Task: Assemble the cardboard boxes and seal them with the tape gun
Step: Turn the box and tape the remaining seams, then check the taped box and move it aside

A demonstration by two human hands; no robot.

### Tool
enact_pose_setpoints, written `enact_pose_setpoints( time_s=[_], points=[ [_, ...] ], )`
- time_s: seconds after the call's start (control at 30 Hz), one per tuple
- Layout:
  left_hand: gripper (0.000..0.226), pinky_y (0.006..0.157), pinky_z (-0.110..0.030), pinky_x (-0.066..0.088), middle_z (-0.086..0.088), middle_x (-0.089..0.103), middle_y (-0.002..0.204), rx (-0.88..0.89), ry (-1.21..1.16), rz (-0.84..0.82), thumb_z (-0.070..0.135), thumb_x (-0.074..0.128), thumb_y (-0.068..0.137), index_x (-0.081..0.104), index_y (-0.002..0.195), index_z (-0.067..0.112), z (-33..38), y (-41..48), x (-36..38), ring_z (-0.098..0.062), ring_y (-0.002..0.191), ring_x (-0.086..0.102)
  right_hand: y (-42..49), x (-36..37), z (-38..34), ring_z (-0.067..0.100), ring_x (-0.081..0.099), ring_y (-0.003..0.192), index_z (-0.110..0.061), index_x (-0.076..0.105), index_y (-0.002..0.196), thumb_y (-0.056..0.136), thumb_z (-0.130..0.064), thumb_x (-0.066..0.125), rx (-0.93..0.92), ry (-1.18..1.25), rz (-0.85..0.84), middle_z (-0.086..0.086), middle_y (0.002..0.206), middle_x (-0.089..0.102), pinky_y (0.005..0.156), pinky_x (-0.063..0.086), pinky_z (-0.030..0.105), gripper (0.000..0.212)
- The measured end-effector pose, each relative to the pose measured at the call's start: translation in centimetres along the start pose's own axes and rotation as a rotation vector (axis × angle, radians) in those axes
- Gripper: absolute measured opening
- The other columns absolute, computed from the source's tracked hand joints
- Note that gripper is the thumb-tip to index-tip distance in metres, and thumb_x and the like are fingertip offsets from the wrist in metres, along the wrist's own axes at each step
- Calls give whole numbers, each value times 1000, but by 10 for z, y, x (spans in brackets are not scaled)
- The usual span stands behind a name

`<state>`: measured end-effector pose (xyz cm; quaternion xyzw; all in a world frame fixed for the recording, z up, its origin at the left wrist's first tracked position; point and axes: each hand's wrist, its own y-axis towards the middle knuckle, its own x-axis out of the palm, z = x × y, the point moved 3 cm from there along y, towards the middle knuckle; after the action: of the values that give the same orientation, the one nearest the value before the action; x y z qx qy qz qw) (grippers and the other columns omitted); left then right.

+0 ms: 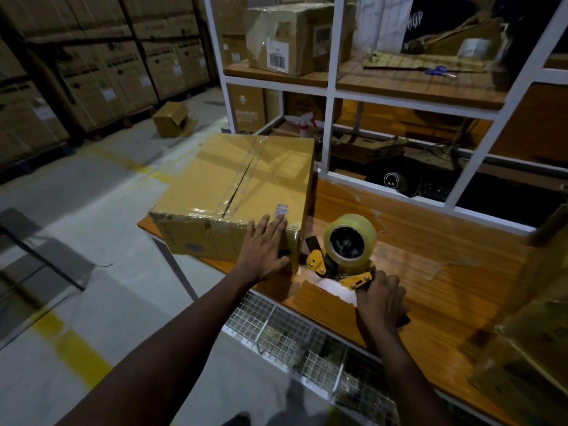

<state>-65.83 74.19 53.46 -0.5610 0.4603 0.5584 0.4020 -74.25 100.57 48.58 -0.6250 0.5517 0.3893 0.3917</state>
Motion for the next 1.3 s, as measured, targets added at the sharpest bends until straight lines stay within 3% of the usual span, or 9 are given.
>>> enact_pose_setpoints(
  time_s=[0.2, 0.33, 0.47, 0.6, 0.77, 0.97, 1.07, 1.13, 1.3],
  points=[
    [101, 115, -48, -15, -4, -3, 166, -26, -21, 9, 70, 9, 72, 1, 158, 17, 4, 0, 0, -27, 152, -6, 18, -17, 9, 39, 41, 115, -11, 53, 116, 86, -34, 68, 28, 18, 50, 14, 126, 46, 92, 40, 51, 40],
    [100, 117, -50, -11, -4, 3, 166, -17, -37, 46, 68, 13, 73, 6, 158, 16, 3, -1, 1, -28, 152, -1, 36, -12, 14, 40, 27, 132, -18, 57, 115, 83, -41, 71, 53, -31, 6, 11, 145, 31, 100, 31, 61, 42],
    [98, 118, -54, -2, -6, 15, 165, 6, -83, 96, 65, 24, 75, 16, 157, 13, 1, 0, 5, -32, 151, 9, 51, 4, 21, 45, 34, 130, -21, 56, 110, 84, -44, 65, 53, -31, -140, 11, 152, 28, 95, 43, 57, 36],
    [95, 118, -59, 5, -9, 21, 163, 11, -77, 102, 64, 30, 77, 22, 156, 12, 1, 2, 8, -33, 150, 15, 47, 9, 22, 47, 9, 143, -23, 60, 117, 88, -44, 65, 112, -135, -206, 7, 159, 14, 104, 25, 70, 37],
    [94, 118, -59, 6, -9, 22, 163, 18, -86, 104, 63, 31, 77, 22, 156, 12, 0, 2, 10, -33, 150, 15, 45, 13, 19, 47, 5, 145, -26, 60, 122, 88, -48, 62, 139, -223, -264, 7, 159, 21, 109, 11, 71, 41],
    [95, 119, -58, 4, -9, 17, 164, 39, -106, 110, 65, 23, 79, 18, 157, 12, -1, 4, 10, -33, 151, 11, 42, 4, 5, 47, 5, 145, -27, 25, 147, 80, -56, 69, 184, -106, -190, 12, 162, 10, 110, 8, 71, 84],
    [96, 118, -51, 6, -6, 17, 164, 58, -147, 94, 65, 18, 76, 17, 158, 15, -7, 3, 2, -28, 151, 13, 32, -4, -34, 40, 9, 147, -25, 18, 151, 83, -62, 62, 79, 78, -65, 11, 162, 10, 113, 9, 66, 88],
    [96, 119, -49, 6, -5, 17, 164, 53, -224, 113, 63, 19, 73, 20, 157, 17, -22, -1, -6, -25, 151, 16, 24, -8, -76, 34, 11, 148, -22, 19, 152, 90, -55, 57, -31, 160, 16, 10, 162, 14, 116, 11, 60, 81],
    [83, 118, -58, 8, -7, 25, 162, -98, -386, 261, 57, 31, 79, 35, 153, 19, -111, -18, -15, -30, 149, 20, -4, -4, -196, 28, 20, 147, -23, 36, 149, 96, -44, 51, -357, 244, 71, 7, 161, 25, 120, 14, 47, 59]
  ],
)
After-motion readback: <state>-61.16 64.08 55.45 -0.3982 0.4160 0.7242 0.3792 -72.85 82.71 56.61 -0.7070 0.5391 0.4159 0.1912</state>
